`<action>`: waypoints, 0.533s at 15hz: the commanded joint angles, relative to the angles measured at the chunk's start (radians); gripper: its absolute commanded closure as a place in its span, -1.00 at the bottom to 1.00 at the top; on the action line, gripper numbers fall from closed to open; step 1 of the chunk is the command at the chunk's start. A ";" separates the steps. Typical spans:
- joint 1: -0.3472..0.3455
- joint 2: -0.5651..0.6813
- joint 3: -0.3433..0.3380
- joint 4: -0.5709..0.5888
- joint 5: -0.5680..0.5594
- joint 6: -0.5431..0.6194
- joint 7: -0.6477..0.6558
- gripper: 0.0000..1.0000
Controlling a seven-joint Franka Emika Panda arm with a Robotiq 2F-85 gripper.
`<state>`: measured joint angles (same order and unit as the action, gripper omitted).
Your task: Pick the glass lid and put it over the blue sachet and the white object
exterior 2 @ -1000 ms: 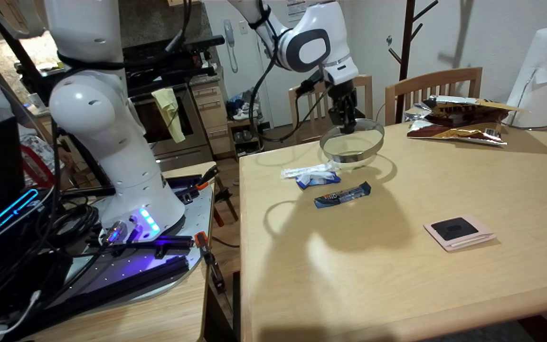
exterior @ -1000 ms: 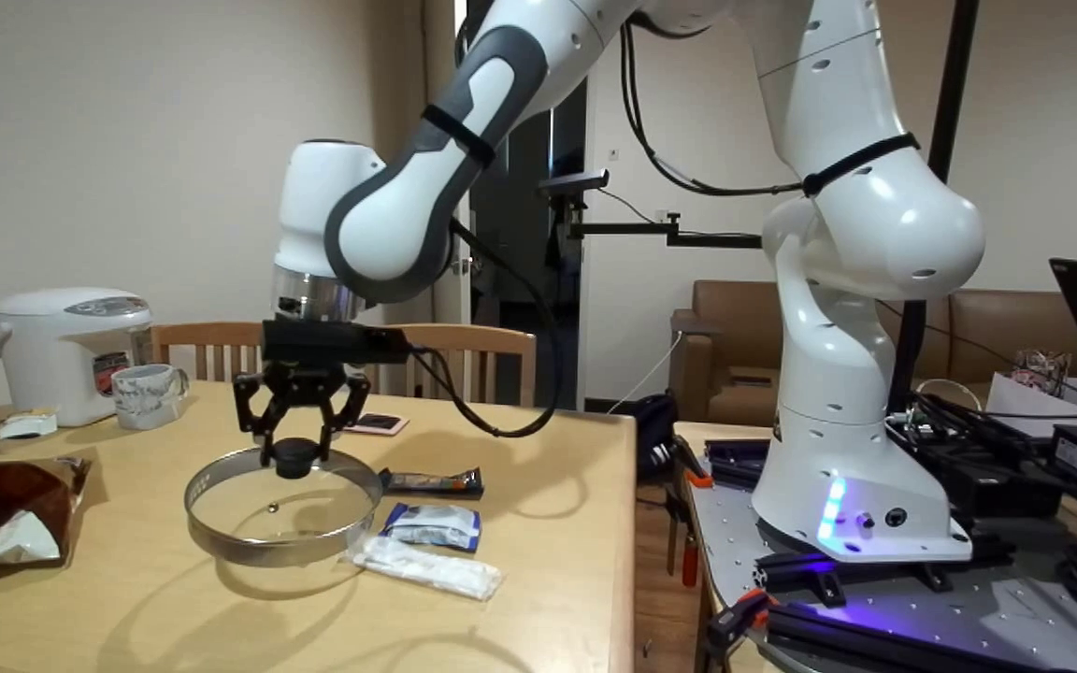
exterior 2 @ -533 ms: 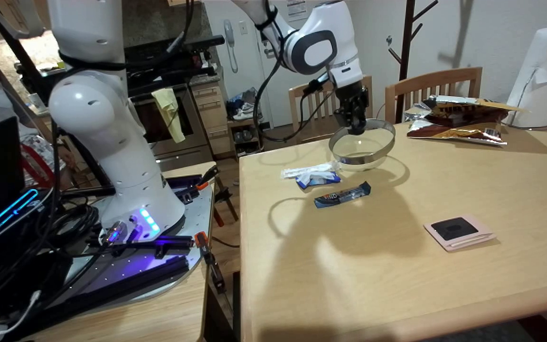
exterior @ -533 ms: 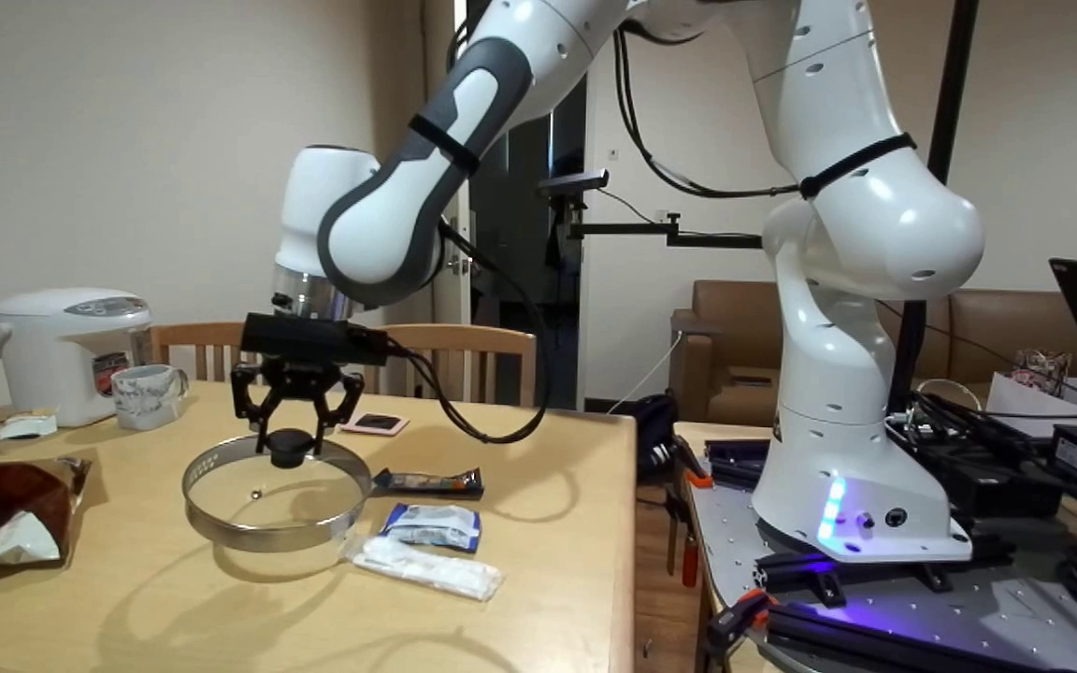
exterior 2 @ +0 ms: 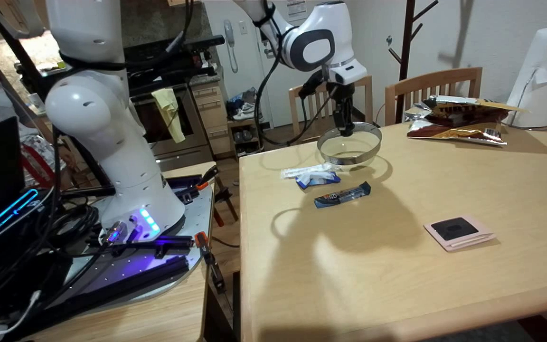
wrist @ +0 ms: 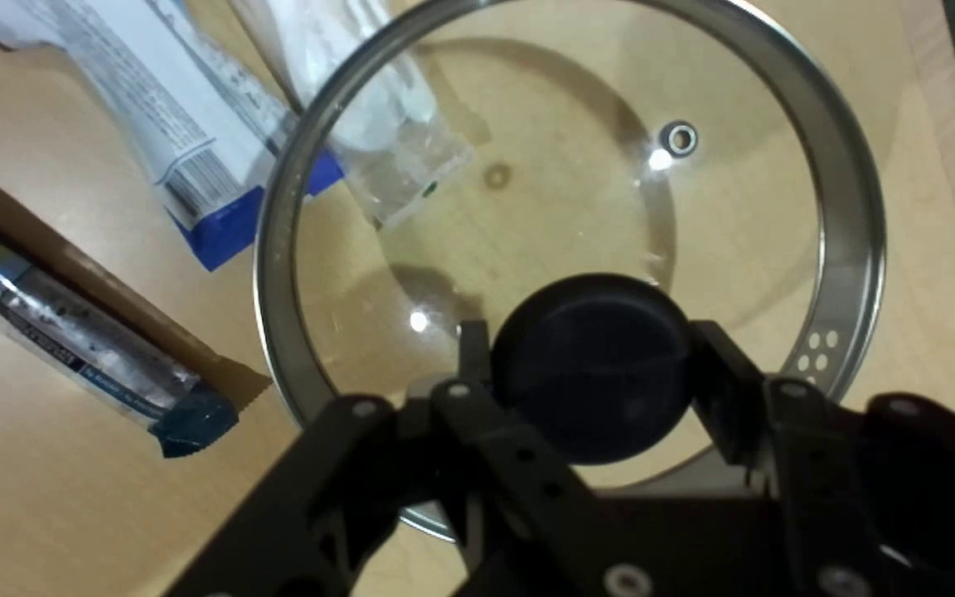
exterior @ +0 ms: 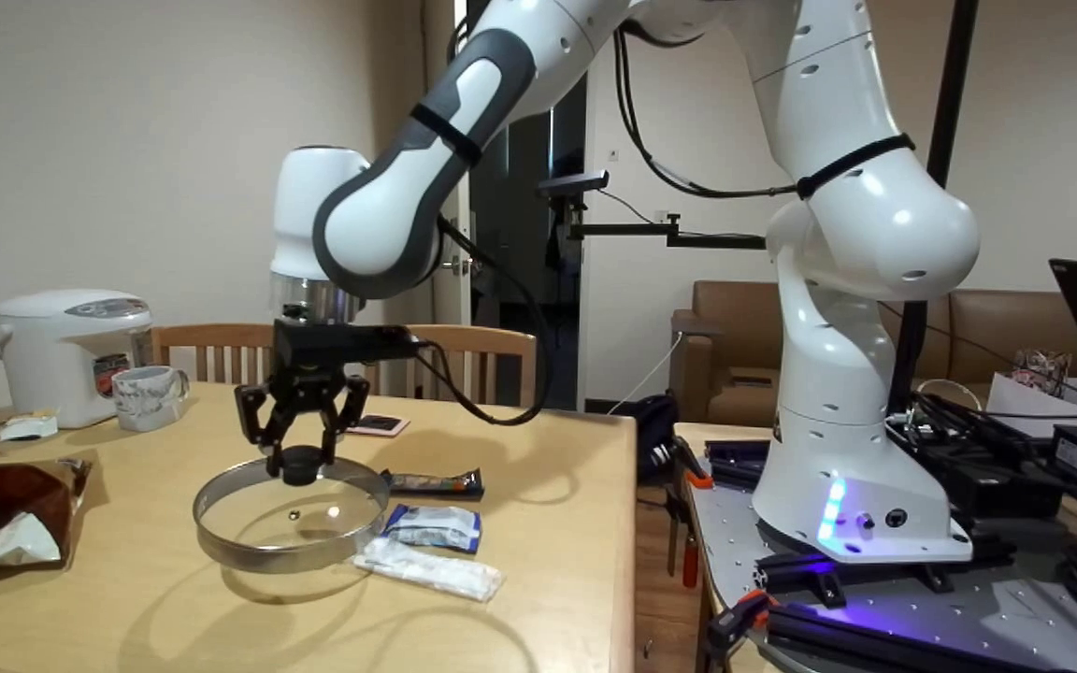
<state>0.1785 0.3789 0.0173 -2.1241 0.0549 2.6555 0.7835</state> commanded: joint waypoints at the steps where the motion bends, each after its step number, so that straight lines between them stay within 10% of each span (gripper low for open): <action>1: -0.018 -0.074 -0.004 -0.007 -0.020 -0.151 -0.141 0.31; 8: -0.009 -0.116 -0.017 -0.029 -0.089 -0.275 -0.176 0.31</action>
<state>0.1745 0.3014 -0.0118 -2.1261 -0.0292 2.4053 0.6533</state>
